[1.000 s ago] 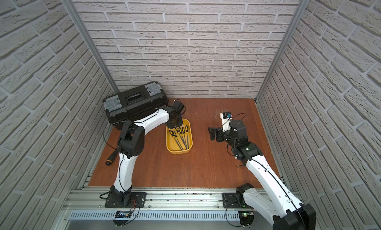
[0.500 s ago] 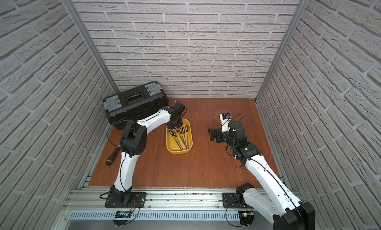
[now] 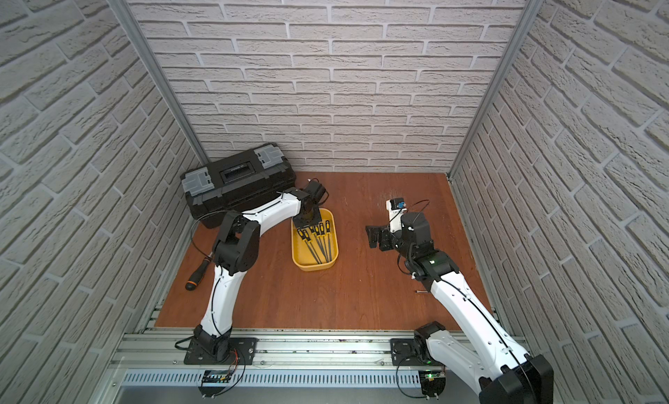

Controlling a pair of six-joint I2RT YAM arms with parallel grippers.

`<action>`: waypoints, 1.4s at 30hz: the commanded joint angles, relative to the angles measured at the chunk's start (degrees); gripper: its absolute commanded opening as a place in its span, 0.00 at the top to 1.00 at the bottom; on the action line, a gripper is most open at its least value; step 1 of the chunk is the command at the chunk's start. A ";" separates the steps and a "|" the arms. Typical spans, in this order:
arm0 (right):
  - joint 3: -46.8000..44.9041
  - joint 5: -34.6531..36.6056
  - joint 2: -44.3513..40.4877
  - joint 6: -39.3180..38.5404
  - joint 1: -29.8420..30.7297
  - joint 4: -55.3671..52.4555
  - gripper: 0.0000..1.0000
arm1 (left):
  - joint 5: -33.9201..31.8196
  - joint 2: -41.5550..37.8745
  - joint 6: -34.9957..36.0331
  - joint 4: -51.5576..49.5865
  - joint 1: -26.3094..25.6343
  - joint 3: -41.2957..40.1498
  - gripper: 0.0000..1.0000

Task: Take the file tool out of the storage box
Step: Pick up the file tool from the storage box.

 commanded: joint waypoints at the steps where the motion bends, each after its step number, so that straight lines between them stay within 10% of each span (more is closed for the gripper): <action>1: -0.84 0.62 -1.37 0.41 0.59 0.50 0.01 | -0.53 1.70 -0.38 0.20 -0.36 -0.24 0.73; 32: 2.65 -14.79 2.23 4.68 1.15 -2.75 0.01 | 4.46 -16.03 4.73 13.05 -0.17 -11.09 0.84; 42: 8.80 -28.64 11.67 9.77 2.19 -1.48 0.23 | 14.18 -25.34 6.79 23.64 0.13 -19.82 0.83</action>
